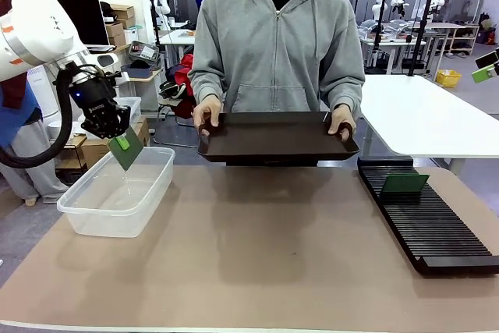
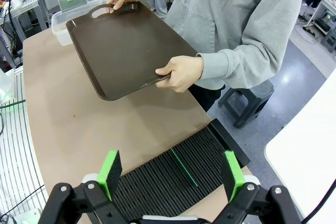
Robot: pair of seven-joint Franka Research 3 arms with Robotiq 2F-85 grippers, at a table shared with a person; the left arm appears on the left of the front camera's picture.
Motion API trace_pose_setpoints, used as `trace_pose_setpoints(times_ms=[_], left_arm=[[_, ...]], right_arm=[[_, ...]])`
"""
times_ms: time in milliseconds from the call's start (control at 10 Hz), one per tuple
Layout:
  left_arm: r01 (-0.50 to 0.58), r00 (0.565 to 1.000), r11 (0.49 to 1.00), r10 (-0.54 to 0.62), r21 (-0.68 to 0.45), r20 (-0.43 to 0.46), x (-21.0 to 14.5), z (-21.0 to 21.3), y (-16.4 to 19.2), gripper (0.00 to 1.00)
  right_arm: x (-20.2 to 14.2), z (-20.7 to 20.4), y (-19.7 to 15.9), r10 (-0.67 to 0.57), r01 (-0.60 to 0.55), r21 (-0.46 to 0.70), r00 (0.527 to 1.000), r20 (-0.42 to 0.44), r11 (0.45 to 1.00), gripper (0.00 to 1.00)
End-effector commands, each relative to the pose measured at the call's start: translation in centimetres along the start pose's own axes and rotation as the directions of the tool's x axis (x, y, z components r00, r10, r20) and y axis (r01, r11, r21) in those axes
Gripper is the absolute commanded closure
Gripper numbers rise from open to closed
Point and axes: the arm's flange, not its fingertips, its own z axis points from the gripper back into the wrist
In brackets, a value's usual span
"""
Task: Sort PCBs into racks and boxes based on the side picked up.
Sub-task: If the short side of the Blank PCB is picked up, insert it into the PCB Rack ; if the long side is picked up, place it in the Organizing box.
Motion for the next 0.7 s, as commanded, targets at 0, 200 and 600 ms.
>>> trace_pose_setpoints(times_ms=[0, 200, 600], left_arm=[[0.006, 1.000, 1.000, -0.006, -0.011, -0.018, 0.03, 0.26, -0.50, 0.97], [0.006, 1.000, 1.000, -0.006, -0.011, -0.018, 0.03, 0.26, -0.50, 0.97], [-0.024, 1.000, 0.996, 0.023, 0.091, 0.011, 0.45, -0.21, -0.42, 0.97]], right_arm=[[0.01, -0.09, 0.12, -0.004, 0.004, -0.004, 1.000, -0.007, 1.000, 0.00], [0.01, -0.09, 0.12, -0.004, 0.004, -0.004, 1.000, -0.007, 1.000, 0.00], [0.01, -0.09, 0.12, -0.004, 0.004, -0.004, 1.000, -0.007, 1.000, 0.00]])
